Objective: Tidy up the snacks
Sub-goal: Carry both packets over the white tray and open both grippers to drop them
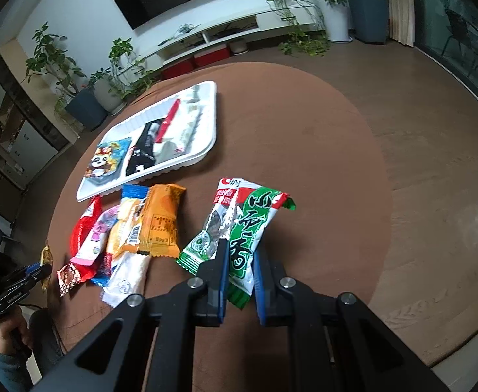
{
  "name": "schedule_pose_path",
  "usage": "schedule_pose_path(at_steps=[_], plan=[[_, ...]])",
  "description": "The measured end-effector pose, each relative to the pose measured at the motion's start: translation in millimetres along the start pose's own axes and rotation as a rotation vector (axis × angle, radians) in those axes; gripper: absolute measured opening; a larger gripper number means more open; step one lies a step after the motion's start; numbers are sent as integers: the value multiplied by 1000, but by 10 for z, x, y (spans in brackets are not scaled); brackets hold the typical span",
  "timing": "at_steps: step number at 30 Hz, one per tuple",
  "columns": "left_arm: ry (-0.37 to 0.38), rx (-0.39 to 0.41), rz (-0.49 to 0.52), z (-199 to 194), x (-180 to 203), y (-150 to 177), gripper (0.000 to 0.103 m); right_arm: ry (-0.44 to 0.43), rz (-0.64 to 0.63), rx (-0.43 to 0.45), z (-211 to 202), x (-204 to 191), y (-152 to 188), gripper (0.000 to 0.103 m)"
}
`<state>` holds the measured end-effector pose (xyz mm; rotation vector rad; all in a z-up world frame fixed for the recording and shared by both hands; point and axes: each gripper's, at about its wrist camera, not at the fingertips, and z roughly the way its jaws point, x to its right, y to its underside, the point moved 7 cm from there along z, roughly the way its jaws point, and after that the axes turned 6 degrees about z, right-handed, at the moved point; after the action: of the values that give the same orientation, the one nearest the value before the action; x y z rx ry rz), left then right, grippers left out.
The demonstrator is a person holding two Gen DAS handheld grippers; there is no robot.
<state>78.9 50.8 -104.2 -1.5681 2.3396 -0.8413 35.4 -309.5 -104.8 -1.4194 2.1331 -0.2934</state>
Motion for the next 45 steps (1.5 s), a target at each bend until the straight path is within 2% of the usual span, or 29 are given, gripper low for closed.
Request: schedule_pose_path(at_steps=[7,12,15,21,26,30,33,38,45], plan=[[18,28,-8,-43,2,-189,29,71,-56,15,-84,26,-46,15],[35,42,3,-72,79,-274,29,48,-102,3,-151,-116,18,15],[51,50,8,-84,111,-361,29,37,-101,9,-169,-133,-62,15],[97,100,16,-115,132,-868,29,20,-101,54,-134,-229,-538,15],[135,111,10,46,91,-1450,29,-67,-130,92,-47,-600,-1059,15],[135,84,22,330,130,-1887,29,-96,-245,73,253,-1136,-1331,15],[116,35,34,682,200,-2083,29,-97,-287,11,605,-1422,-1406,15],[80,-18,45,1101,254,-2181,29,-71,-332,-62,1093,-1659,-1421,15],[50,-60,66,1497,312,-2119,29,-15,-351,-125,1542,-1655,-1389,15]])
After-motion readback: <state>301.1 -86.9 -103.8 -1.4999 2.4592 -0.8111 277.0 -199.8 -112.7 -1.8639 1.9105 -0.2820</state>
